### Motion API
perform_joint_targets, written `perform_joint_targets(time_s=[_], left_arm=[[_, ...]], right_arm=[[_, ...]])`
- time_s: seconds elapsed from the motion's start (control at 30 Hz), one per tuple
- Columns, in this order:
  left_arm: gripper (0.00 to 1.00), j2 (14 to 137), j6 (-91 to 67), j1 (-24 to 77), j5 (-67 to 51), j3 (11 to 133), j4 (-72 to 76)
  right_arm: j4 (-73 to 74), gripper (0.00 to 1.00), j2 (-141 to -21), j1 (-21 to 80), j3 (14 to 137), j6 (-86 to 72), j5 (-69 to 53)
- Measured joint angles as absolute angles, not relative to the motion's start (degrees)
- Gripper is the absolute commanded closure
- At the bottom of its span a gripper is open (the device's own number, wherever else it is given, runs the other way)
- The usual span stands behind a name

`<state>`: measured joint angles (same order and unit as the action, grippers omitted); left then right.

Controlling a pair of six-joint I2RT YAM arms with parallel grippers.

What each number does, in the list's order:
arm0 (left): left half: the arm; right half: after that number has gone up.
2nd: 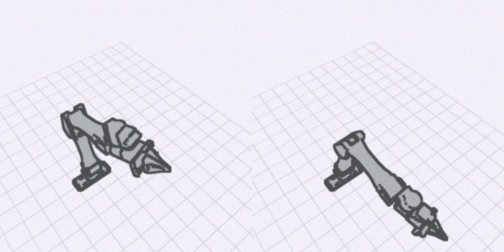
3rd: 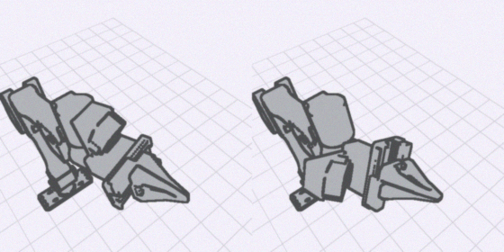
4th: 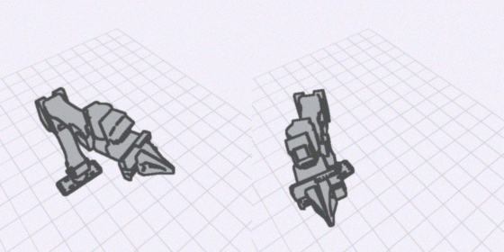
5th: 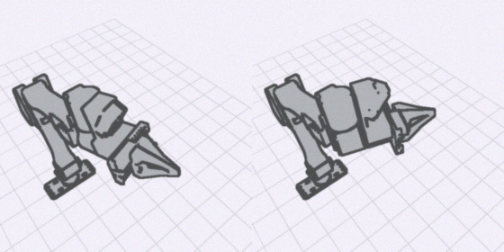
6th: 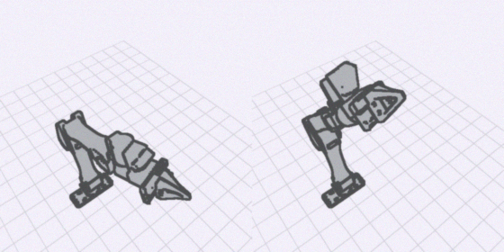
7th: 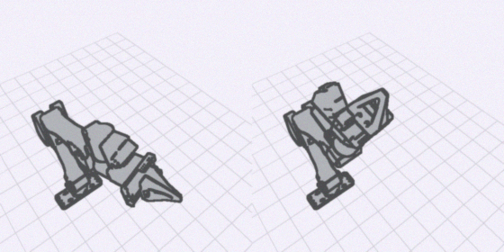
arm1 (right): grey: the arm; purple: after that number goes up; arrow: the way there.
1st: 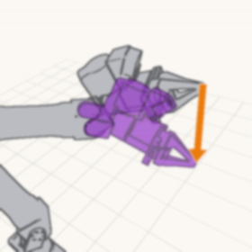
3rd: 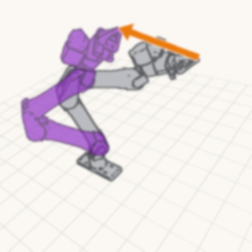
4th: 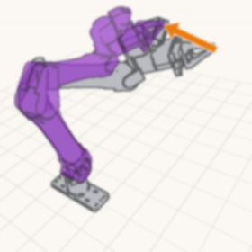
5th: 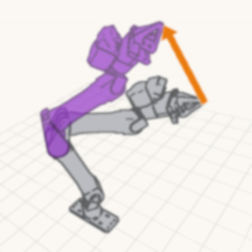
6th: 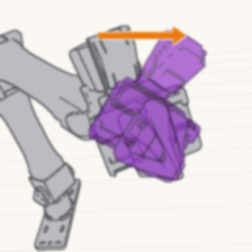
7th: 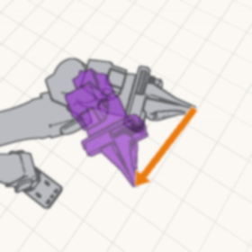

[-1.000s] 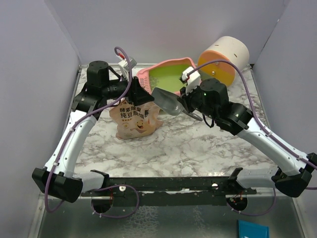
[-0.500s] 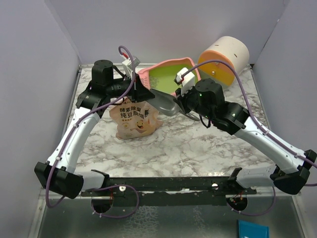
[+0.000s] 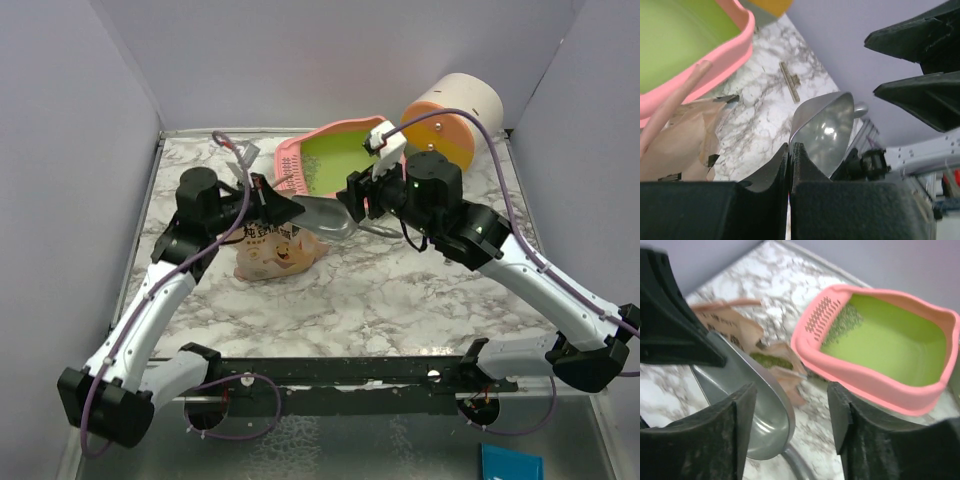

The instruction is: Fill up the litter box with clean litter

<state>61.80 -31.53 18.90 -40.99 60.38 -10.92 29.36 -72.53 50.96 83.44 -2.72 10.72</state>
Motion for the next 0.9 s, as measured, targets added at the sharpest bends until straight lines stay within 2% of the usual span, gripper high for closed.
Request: perform_joint_targets(time_s=[0.1, 0.27, 0.33, 0.53, 0.67, 0.77, 0.9], left_arm=[[1.0, 54.57, -40.16, 19.03, -33.23, 53.74, -3.03], [1.0, 43.7, -52.45, 19.11, -19.99, 45.56, 4.71], [1.0, 40.66, -56.03, 19.16, -15.07, 44.18, 5.1], [1.0, 35.03, -60.71, 19.14, -4.4, 43.68, 3.68], [1.0, 35.24, -61.08, 19.14, -3.11, 44.91, 3.27], [1.0, 37.12, -61.1, 19.14, -3.2, 45.25, 3.29], [1.0, 40.03, -61.21, 19.14, -4.12, 45.25, 3.44]], right_arm=[[26.96, 0.36, -72.53, 50.94, 86.06, -5.72, 10.2], [24.27, 0.38, -72.64, 48.47, 91.7, -10.96, 6.02], [22.96, 0.39, -72.64, 42.94, 93.08, -14.94, -0.03], [14.85, 0.5, -78.89, 16.99, 93.82, -30.83, -30.98], [6.63, 0.51, -84.36, 15.33, 89.67, -40.32, -48.8], [3.18, 0.5, -84.58, 15.7, 84.25, -44.45, -55.75], [-0.16, 0.49, -84.18, 15.77, 83.02, -46.57, -60.95]])
